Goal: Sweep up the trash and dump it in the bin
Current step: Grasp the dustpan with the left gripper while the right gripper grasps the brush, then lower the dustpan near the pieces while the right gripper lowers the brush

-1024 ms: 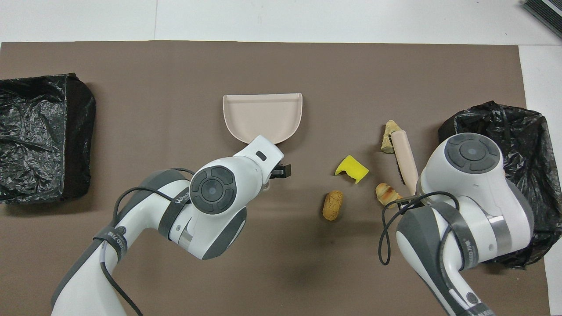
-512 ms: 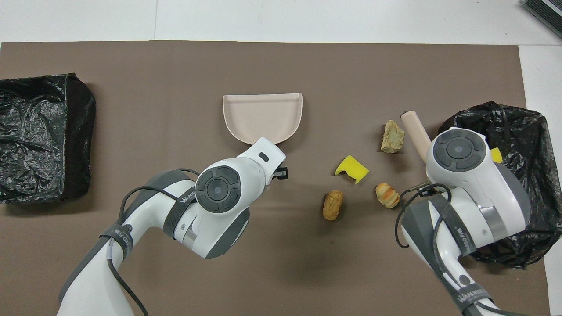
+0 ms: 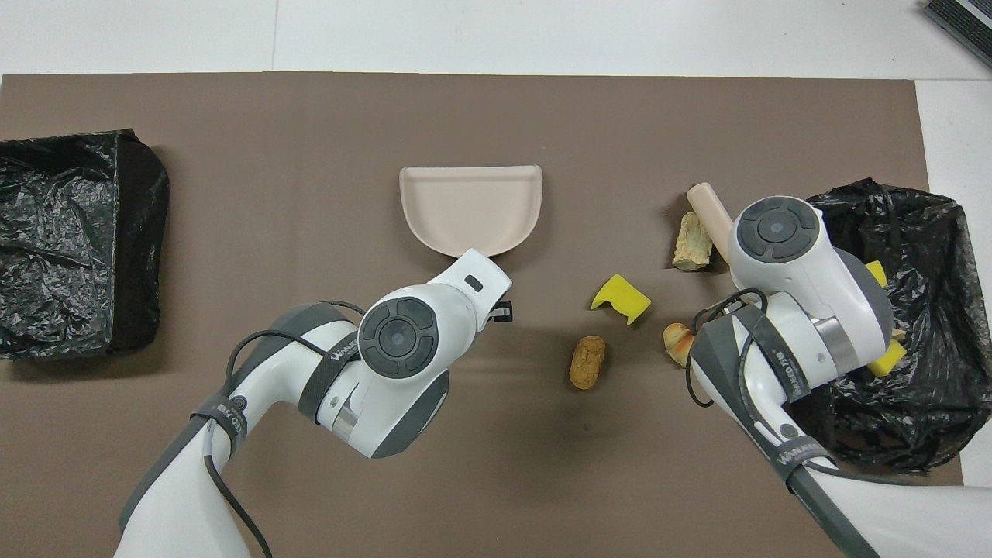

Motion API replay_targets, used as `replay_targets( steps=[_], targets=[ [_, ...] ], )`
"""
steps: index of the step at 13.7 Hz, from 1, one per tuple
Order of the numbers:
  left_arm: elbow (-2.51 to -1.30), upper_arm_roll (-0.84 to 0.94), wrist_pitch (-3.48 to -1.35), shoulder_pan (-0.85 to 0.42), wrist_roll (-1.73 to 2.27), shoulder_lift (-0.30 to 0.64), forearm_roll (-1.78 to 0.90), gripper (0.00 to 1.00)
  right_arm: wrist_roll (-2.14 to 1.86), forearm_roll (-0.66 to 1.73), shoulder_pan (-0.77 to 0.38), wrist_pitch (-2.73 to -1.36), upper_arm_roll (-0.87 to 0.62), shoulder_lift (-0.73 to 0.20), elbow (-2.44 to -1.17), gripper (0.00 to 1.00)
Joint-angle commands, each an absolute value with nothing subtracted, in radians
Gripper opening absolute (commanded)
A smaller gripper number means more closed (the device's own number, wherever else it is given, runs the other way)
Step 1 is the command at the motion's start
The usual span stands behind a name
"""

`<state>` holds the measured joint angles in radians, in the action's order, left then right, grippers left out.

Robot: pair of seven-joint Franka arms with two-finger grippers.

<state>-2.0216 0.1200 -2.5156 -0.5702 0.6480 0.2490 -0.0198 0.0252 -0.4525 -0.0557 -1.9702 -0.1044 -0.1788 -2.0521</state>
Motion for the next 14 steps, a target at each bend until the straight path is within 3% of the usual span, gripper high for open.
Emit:
replay_targets(
  steps=[1,8,14],
  targets=[
    [-2.011,0.104,-2.487,-0.571,0.661,0.241,0.000,0.00,0.018,-0.311,-0.055,-1.965,-0.110,-0.120,-2.131,0.00],
    [-2.003,0.103,-2.286,-0.444,0.305,0.144,0.081,0.00,0.050,0.006,-0.140,-1.934,-0.112,-0.075,-2.177,0.00],
    [-1.994,0.104,-2.051,-0.298,-0.265,0.057,0.000,0.00,0.221,-0.032,-0.143,-1.731,-0.098,0.035,-2.112,0.00]
  ],
)
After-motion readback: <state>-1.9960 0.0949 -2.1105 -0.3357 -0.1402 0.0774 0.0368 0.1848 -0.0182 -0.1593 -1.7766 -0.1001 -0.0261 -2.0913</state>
